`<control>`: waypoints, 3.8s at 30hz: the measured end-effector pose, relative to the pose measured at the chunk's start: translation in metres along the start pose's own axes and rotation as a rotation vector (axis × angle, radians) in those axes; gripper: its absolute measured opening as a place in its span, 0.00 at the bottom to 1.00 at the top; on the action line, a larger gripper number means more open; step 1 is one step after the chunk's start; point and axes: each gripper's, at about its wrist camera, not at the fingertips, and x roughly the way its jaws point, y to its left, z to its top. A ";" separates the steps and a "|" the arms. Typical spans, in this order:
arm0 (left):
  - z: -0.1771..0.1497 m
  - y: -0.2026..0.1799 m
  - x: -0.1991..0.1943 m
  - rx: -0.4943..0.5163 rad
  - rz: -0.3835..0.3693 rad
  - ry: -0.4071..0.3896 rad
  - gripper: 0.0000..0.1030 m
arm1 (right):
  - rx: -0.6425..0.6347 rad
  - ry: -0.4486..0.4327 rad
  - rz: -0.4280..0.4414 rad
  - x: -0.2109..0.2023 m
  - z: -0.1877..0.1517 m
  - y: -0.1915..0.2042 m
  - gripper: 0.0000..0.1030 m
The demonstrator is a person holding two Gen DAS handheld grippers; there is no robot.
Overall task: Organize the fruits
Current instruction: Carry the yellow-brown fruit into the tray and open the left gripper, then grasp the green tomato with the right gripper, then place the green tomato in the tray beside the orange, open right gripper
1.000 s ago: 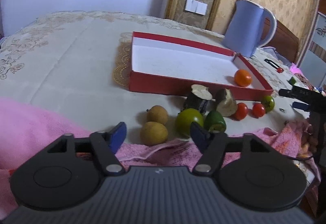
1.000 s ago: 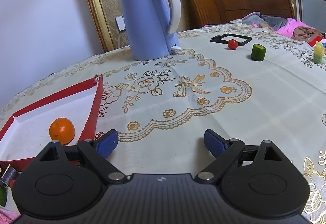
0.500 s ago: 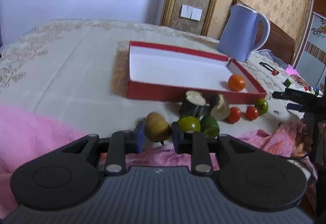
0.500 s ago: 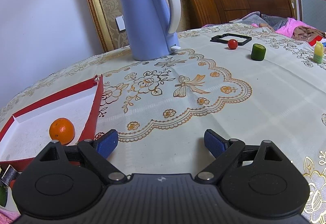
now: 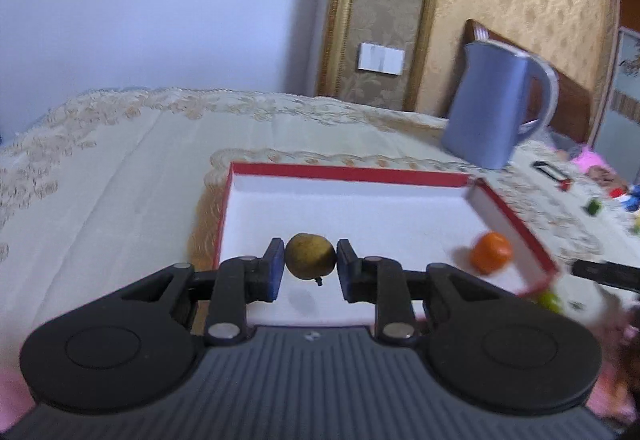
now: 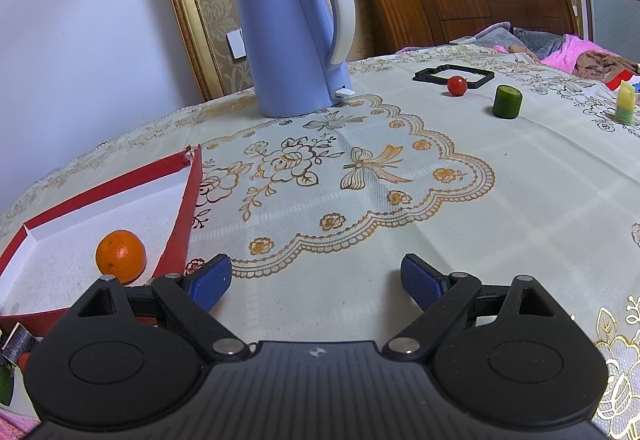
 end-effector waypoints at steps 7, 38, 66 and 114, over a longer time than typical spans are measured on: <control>0.006 0.007 0.051 -0.008 0.063 0.062 0.24 | -0.001 0.001 0.003 0.001 -0.001 0.000 0.91; -0.049 0.015 -0.048 -0.013 -0.017 -0.063 0.80 | -0.009 0.007 0.009 0.002 -0.001 0.002 0.92; -0.056 0.087 -0.027 -0.369 0.051 -0.072 1.00 | -0.291 -0.031 0.225 -0.054 -0.036 0.063 0.92; -0.058 0.094 -0.024 -0.417 0.030 -0.059 1.00 | -0.537 0.128 0.248 0.055 0.001 0.193 0.33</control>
